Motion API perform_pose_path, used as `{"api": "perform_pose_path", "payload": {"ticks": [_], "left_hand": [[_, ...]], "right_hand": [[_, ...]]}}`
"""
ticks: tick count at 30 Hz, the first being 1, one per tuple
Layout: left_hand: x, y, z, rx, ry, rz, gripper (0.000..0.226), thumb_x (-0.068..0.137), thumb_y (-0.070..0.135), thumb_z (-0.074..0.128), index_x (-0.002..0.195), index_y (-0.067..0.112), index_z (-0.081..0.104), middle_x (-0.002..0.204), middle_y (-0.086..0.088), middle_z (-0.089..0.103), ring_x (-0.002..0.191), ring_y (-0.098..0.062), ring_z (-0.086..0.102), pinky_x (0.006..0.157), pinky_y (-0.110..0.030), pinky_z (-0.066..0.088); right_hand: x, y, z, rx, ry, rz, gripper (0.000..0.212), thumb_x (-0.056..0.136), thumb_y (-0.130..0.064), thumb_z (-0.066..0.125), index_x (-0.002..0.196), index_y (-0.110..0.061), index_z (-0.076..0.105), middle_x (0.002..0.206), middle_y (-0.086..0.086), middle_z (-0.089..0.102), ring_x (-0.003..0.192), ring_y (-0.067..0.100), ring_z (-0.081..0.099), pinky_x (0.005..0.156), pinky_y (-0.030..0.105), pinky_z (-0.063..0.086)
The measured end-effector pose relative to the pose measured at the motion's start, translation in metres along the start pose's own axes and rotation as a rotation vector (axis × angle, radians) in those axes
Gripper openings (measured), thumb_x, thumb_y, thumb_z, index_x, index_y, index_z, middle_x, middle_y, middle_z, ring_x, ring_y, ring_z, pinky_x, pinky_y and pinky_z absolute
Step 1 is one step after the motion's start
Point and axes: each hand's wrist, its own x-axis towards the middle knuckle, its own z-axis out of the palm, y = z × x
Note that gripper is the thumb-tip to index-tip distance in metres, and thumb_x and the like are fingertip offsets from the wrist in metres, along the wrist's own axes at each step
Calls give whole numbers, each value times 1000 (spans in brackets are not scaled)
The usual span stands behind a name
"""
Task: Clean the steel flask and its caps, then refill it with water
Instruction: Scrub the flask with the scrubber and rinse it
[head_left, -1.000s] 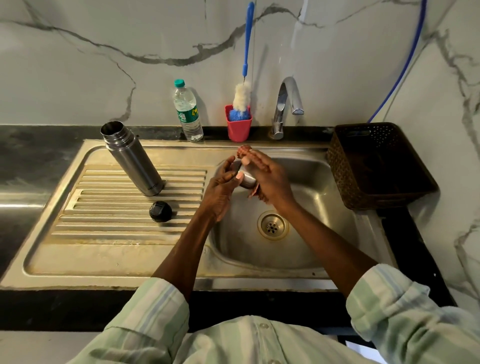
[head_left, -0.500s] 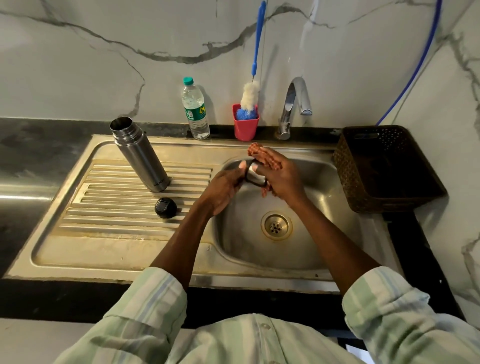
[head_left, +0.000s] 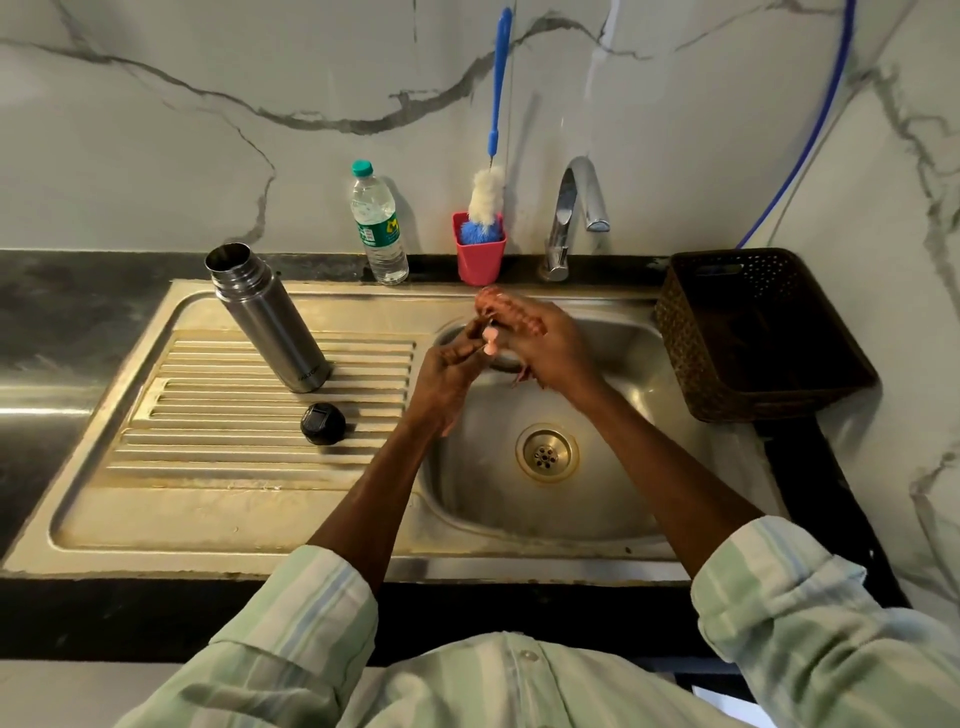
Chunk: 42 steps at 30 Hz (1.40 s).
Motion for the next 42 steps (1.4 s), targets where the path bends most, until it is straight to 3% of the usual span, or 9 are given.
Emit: {"api": "perform_pose_path", "payload": {"ticks": [2,8,13,17,25,32,36,39,42], "left_hand": [[1,1,1,24,3,7,37,93,7,60,124,-12,58,112,-11,72,106,-23,69,85,-29,55],[2,6,0,-37,-51,49,28,93,6,62,121,1,66,156,10,31,133,-11,49,91,-34,55],[4,1,-19,184,-87,-56,45,91,25,67,127,-2,62,146,8,51,137,-10,45,114,-35,38],[8,14,-7,-108,-115,-212,19,96,11,57,101,-6,65,93,-10,70,93,-18,65,86,-26,55],[5,21,3,-132,-111,-35,21,96,6,55,113,-2,65,114,-13,70,104,-23,68,85,-29,56],[13,10,-13,-108,-106,-233,36,95,-4,52,130,-14,52,120,-20,66,110,-24,65,90,-28,54],[13,13,-8,-244,-86,-291,17,88,0,58,102,-3,65,101,-17,67,94,-23,65,95,-37,50],[12,13,2,-183,-30,-190,9,92,0,60,96,-2,68,85,-8,70,83,-17,67,83,-31,53],[8,12,8,-216,-68,-80,36,88,3,63,117,-17,57,109,-14,71,107,-26,66,90,-33,53]], "right_hand": [[3,9,8,-230,-8,-102,59,83,-51,70,135,-30,55,121,-4,55,106,15,57,83,28,52],[-3,22,-11,1089,-358,599,67,81,-44,72,137,-12,54,138,21,53,125,43,52,59,26,59],[-6,-5,-14,626,-134,327,53,83,-22,75,133,-20,57,124,5,66,102,21,67,61,27,57],[-6,-16,-17,-302,-139,-225,75,75,-29,83,141,-30,48,121,-15,46,99,-2,52,75,5,43],[-2,-8,-20,1012,-343,555,40,79,-31,71,115,-14,69,122,19,64,104,38,65,68,32,61],[11,6,-22,21,-122,-53,73,72,-27,85,137,-27,52,131,-3,60,116,9,59,93,25,52],[12,-2,-29,-221,-226,-202,79,70,-29,86,140,-28,49,137,0,52,118,8,52,90,13,43],[9,-6,-29,-119,-294,-85,71,75,-23,83,138,-25,51,130,-6,58,107,-2,59,92,14,48],[2,-10,-35,536,-399,333,39,87,-34,66,125,-22,62,117,3,70,101,19,70,86,41,58]]}}
